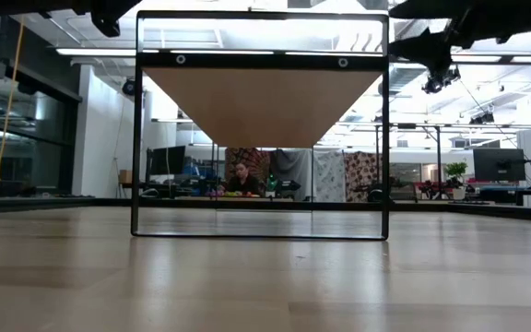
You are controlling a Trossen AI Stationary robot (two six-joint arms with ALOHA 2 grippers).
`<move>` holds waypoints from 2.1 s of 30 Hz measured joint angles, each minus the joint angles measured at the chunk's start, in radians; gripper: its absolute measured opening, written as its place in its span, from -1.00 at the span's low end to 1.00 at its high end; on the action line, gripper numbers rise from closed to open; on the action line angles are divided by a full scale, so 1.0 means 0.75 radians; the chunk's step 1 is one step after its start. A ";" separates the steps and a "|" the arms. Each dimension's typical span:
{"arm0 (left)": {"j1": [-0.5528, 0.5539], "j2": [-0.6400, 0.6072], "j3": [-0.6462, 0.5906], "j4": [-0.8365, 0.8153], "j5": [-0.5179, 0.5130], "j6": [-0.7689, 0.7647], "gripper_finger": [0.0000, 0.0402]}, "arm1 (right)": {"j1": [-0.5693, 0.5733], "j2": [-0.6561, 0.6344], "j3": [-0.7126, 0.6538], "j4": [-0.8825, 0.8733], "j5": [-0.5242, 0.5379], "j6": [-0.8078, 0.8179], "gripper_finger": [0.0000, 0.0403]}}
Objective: Pick and place medicine bottles onto shelf by color
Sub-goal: Put the orange pill bottle on the shelf
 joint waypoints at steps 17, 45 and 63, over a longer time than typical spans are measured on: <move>0.000 0.000 0.001 0.044 0.001 -0.017 0.06 | 0.588 0.772 0.921 -1.892 -0.166 1.742 0.38; -0.001 0.000 0.001 0.045 0.001 -0.236 0.06 | 1.095 1.196 0.959 -1.797 -0.540 2.725 0.38; -0.001 0.000 0.001 0.043 0.001 -0.236 0.06 | 1.090 1.195 0.881 -1.652 -0.586 2.729 0.38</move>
